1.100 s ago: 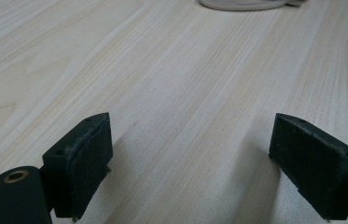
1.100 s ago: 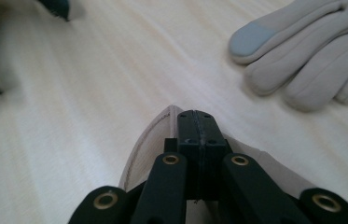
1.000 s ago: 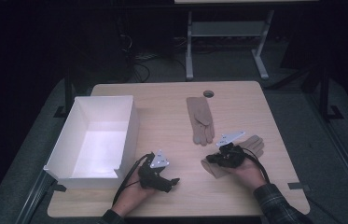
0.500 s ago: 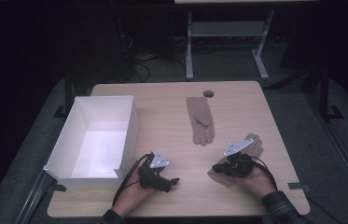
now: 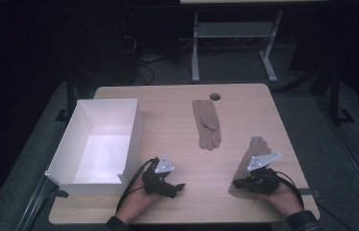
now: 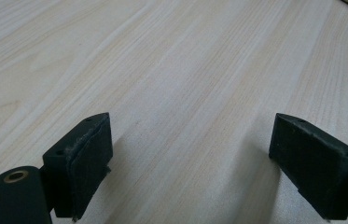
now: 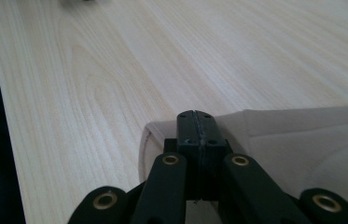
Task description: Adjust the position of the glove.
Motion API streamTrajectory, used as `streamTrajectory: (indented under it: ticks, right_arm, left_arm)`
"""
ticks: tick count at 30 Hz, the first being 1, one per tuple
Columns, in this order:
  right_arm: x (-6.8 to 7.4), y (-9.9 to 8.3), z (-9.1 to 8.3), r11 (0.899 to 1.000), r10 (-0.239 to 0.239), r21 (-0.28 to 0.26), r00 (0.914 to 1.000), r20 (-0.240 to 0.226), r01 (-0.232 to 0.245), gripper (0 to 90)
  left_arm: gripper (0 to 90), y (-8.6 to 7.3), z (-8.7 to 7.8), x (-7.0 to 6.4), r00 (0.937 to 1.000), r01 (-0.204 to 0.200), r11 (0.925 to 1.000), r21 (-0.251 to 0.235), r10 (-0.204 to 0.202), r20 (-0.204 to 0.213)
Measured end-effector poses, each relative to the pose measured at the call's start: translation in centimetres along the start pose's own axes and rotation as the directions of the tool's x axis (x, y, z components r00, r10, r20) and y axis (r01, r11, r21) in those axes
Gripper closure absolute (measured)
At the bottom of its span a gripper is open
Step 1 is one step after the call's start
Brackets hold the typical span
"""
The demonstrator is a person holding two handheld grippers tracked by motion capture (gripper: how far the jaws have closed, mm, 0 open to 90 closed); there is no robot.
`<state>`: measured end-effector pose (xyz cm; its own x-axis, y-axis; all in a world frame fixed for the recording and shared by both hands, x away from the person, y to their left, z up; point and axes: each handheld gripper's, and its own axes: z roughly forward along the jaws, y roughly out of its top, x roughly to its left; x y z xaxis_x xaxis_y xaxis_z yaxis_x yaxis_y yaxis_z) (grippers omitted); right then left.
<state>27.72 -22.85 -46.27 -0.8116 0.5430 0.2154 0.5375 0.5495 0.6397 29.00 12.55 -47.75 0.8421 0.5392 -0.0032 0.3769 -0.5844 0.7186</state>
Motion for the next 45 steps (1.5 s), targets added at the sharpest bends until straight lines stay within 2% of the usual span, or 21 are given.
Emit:
streamTrajectory:
  ticks: [1,3,4,6,7,9,11,12,14,15,20,22,25,27,31,37,40,41,45]
  right_arm:
    - [0.0,0.0,0.0,1.000,0.000,0.000,1.0000,0.000,0.000,89.8]
    - [-0.5,0.2,-0.5,1.000,0.000,-0.017,0.9994,0.035,0.001,89.9]
    - [-1.1,0.5,-1.2,0.999,0.011,-0.042,0.9971,0.075,-0.008,89.9]
    - [-1.6,0.6,-1.5,0.998,0.024,-0.060,0.9954,0.093,-0.018,89.9]
    - [-2.6,0.7,-2.0,0.995,0.056,-0.090,0.9893,0.135,-0.044,90.0]
    - [-3.0,0.8,-2.1,0.994,0.069,-0.096,0.9864,0.149,-0.055,90.0]
    - [-4.2,1.0,-2.4,0.990,0.101,-0.119,0.9783,0.181,-0.080,90.0]
    - [-5.1,1.2,-2.4,0.986,0.127,-0.132,0.9705,0.205,-0.101,90.0]
    - [-5.5,1.3,-2.3,0.987,0.123,-0.131,0.9678,0.220,-0.095,90.0]
    - [-6.1,1.6,-2.1,0.986,0.132,-0.134,0.9612,0.242,-0.102,90.0]
    - [-7.1,1.8,-1.9,0.983,0.154,-0.137,0.9525,0.263,-0.121,90.0]
    - [-7.2,1.7,-1.9,0.983,0.157,-0.131,0.9519,0.263,-0.126,90.0]
    - [-7.6,1.4,-1.1,0.988,0.151,-0.078,0.9522,0.265,-0.135,90.0]
    - [-7.6,1.2,-0.7,0.985,0.167,-0.078,0.9515,0.259,-0.151,90.0]
    - [-7.4,1.3,-0.6,0.989,0.147,-0.072,0.9545,0.259,-0.132,90.0]
    - [-6.8,1.8,0.1,0.992,0.118,-0.064,0.9684,0.220,-0.107,90.0]
    - [-6.6,2.0,0.4,0.994,0.104,-0.064,0.9710,0.216,-0.092,90.0]
    - [-6.2,2.3,0.8,0.994,0.098,-0.064,0.9754,0.198,-0.087,90.0]
    - [-5.4,2.9,1.6,0.996,0.079,-0.063,0.9813,0.176,-0.069,90.0]
  left_arm:
    - [12.7,0.0,0.0,0.0,1.0000,0.000,1.0000,0.000,0.000,0.000]
    - [12.7,0.0,0.0,0.0,1.0000,0.005,1.0000,-0.004,-0.005,0.001]
    - [12.7,0.0,0.0,-0.1,1.0000,0.008,0.9999,-0.008,-0.008,0.000]
    - [12.7,0.0,0.0,0.0,1.0000,0.001,1.0000,0.000,-0.001,0.000]
    - [12.7,0.0,0.0,0.0,1.0000,0.001,1.0000,0.000,-0.001,0.000]
    - [12.7,0.0,0.0,0.0,1.0000,-0.002,1.0000,-0.001,0.002,-0.001]
    - [12.7,0.0,0.0,0.0,1.0000,-0.003,1.0000,0.001,0.003,-0.001]
    - [12.7,0.0,0.0,0.0,1.0000,-0.003,1.0000,0.001,0.003,-0.001]
    - [12.7,0.0,0.0,0.0,1.0000,-0.003,1.0000,0.001,0.003,-0.001]
    - [12.7,0.0,0.0,0.0,1.0000,-0.004,1.0000,0.001,0.004,-0.001]
    - [12.7,0.0,0.0,0.0,1.0000,-0.004,1.0000,0.001,0.004,-0.001]
    - [12.7,0.0,0.0,0.0,1.0000,-0.004,1.0000,0.000,0.004,-0.001]
    - [12.7,0.0,0.0,0.0,1.0000,-0.003,1.0000,0.001,0.003,-0.001]
    - [12.7,0.0,0.0,0.0,1.0000,-0.003,1.0000,0.001,0.003,-0.001]
    - [12.7,0.0,0.0,0.0,1.0000,-0.003,1.0000,0.001,0.003,-0.001]
    - [12.7,0.0,0.0,0.0,1.0000,-0.002,1.0000,0.002,0.002,-0.002]
    - [12.7,0.0,0.0,0.0,1.0000,0.000,1.0000,0.003,0.000,-0.004]
    - [12.7,0.0,0.0,0.0,1.0000,0.001,1.0000,0.003,-0.001,-0.004]
    - [12.7,0.0,0.0,0.0,1.0000,0.002,1.0000,0.003,-0.002,-0.005]
